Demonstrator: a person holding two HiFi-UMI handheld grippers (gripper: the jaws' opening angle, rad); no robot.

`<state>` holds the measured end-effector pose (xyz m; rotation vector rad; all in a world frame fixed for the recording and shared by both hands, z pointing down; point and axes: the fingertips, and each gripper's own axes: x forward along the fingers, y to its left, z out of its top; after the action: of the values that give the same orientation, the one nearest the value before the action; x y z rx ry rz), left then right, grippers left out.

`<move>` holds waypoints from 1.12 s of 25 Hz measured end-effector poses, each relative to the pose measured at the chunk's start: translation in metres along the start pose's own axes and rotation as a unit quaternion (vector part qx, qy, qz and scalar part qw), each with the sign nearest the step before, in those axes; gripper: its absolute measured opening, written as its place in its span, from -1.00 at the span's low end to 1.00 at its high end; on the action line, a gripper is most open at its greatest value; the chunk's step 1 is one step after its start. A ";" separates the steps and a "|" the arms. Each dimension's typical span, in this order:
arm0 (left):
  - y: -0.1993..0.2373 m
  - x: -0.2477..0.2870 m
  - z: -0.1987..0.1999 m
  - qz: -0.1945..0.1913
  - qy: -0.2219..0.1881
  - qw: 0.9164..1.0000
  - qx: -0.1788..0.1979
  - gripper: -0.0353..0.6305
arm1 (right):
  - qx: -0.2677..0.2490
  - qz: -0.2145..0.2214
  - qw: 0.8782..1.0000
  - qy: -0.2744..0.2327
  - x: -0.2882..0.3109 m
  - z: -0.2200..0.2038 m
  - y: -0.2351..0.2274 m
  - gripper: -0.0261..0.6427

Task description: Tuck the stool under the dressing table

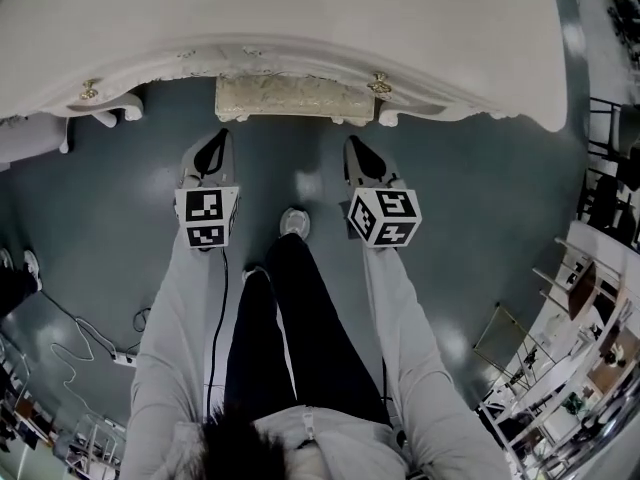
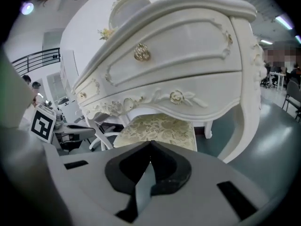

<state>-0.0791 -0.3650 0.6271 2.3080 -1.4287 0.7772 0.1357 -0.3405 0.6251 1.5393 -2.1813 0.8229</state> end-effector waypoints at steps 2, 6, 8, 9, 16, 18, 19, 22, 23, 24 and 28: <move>-0.004 -0.018 0.006 -0.002 -0.009 1.000 -0.002 -0.87 | -0.008 0.007 1.000 -0.015 -0.015 0.010 0.011 -0.92; -0.012 -0.060 0.020 -0.009 -0.032 0.999 -0.014 -0.87 | -0.026 0.015 0.999 -0.036 -0.049 0.025 0.035 -0.92; -0.016 -0.081 0.028 -0.012 -0.046 0.999 -0.023 -0.87 | -0.034 0.019 0.998 -0.043 -0.065 0.030 0.047 -0.92; -0.017 -0.091 0.032 -0.013 -0.053 0.998 -0.027 -0.87 | -0.038 0.021 0.998 -0.046 -0.073 0.033 0.052 -0.92; -0.024 -0.136 0.071 -0.012 -0.106 0.994 -0.020 -0.87 | -0.056 0.021 0.995 -0.084 -0.114 0.064 0.068 -0.92; -0.029 -0.150 0.083 -0.016 -0.118 0.993 -0.008 -0.87 | -0.059 0.020 0.994 -0.095 -0.126 0.073 0.073 -0.92; -0.032 -0.157 0.087 -0.018 -0.122 0.992 -0.004 -0.87 | -0.060 0.019 0.993 -0.098 -0.133 0.077 0.076 -0.92; -0.036 -0.179 0.103 -0.020 -0.141 0.990 -0.004 -0.87 | -0.064 0.021 0.991 -0.115 -0.154 0.094 0.087 -0.92; -0.036 -0.185 0.109 -0.019 -0.149 0.989 -0.006 -0.87 | -0.068 0.021 0.990 -0.122 -0.160 0.101 0.091 -0.92; -0.036 -0.192 0.115 -0.017 -0.156 0.988 -0.008 -0.87 | -0.071 0.022 0.989 -0.130 -0.166 0.107 0.094 -0.92; -0.035 -0.219 0.132 -0.013 -0.171 0.985 -0.005 -0.87 | -0.076 0.026 0.985 -0.153 -0.194 0.126 0.110 -0.93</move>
<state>-0.0882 -0.2607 0.3912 2.5370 -1.5282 0.3756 0.1066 -0.2512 0.3871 1.6253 -2.4434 0.4442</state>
